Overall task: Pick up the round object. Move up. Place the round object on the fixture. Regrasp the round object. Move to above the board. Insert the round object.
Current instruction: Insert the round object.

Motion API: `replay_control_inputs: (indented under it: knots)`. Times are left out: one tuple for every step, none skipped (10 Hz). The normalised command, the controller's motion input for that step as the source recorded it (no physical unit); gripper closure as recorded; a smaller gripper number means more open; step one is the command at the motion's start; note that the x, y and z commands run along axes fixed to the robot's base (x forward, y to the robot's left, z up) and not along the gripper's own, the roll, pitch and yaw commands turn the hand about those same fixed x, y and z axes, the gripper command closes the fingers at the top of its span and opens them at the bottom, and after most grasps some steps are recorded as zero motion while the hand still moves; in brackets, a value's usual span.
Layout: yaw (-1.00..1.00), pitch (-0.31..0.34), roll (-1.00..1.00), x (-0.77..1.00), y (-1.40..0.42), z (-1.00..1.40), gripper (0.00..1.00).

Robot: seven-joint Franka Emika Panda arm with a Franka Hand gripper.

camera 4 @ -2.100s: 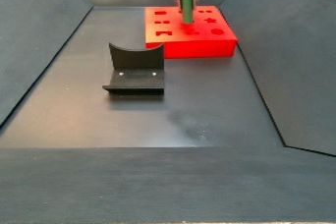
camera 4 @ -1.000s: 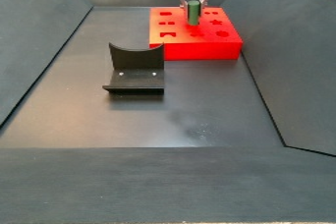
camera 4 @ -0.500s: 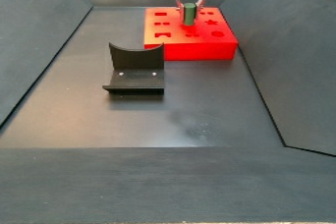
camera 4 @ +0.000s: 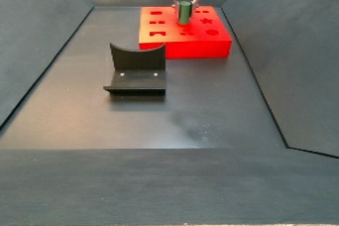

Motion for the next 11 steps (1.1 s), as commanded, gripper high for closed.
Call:
replay_control_inputs:
  knots:
    - [-0.19,0.043,0.24,0.36,0.0,-0.82,1.0]
    - [-0.41,0.157,0.14,0.17,0.05,-0.74,1.0]
    - [-0.41,0.171,0.13,0.1,0.09,-0.7,1.0]
    - [-0.2,0.036,0.02,0.15,0.0,-0.19,1.0]
    - [0.0,-0.024,0.0,0.0,0.0,-0.01,1.0]
    - [0.01,-0.016,0.0,0.0,0.0,-0.06,1.0]
    - [-0.15,-0.1,0.1,-0.15,0.0,-0.99,1.0]
    - [-0.1,-0.076,0.02,0.0,-0.02,-0.42,1.0]
    - [0.0,-0.027,0.01,0.0,0.0,0.0,1.0]
    - [0.0,-0.013,0.01,0.0,0.0,0.0,1.0]
    - [0.0,0.0,0.0,0.0,0.0,0.0,1.0]
